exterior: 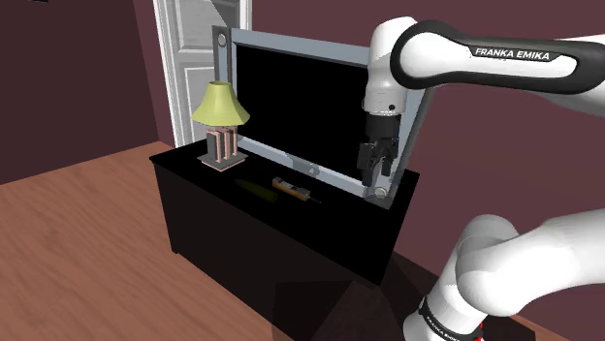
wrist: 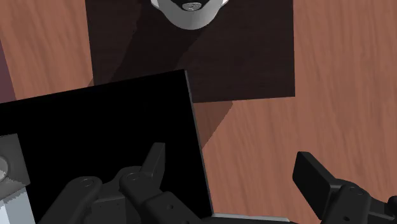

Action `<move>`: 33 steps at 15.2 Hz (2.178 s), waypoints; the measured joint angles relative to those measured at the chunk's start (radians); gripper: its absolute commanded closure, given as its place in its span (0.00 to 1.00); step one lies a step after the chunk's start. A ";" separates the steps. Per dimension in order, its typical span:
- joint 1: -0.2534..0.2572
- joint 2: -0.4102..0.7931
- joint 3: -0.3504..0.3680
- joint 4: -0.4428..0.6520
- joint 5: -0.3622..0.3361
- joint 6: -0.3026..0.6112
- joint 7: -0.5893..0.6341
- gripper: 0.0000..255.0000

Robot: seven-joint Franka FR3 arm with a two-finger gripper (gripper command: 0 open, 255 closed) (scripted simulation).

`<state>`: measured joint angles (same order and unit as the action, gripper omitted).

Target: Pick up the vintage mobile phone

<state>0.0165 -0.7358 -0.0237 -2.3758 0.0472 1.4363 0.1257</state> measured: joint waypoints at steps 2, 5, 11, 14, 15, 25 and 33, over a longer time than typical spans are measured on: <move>-0.001 0.008 -0.005 -0.008 -0.005 0.017 -0.009 0.00; -0.006 0.065 -0.029 -0.016 -0.029 0.091 -0.051 0.00; -0.017 0.229 -0.089 -0.024 -0.073 0.290 -0.153 0.00; -0.022 0.312 -0.117 -0.011 -0.086 0.373 -0.202 0.00; -0.023 0.350 -0.126 0.009 -0.088 0.397 -0.219 0.00; -0.033 0.706 -0.192 0.159 -0.057 0.646 -0.388 0.00; -0.069 1.011 -0.198 0.393 0.018 0.750 -0.524 0.00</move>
<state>-0.0525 0.2754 -0.2217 -1.9829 0.0652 2.1861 -0.3985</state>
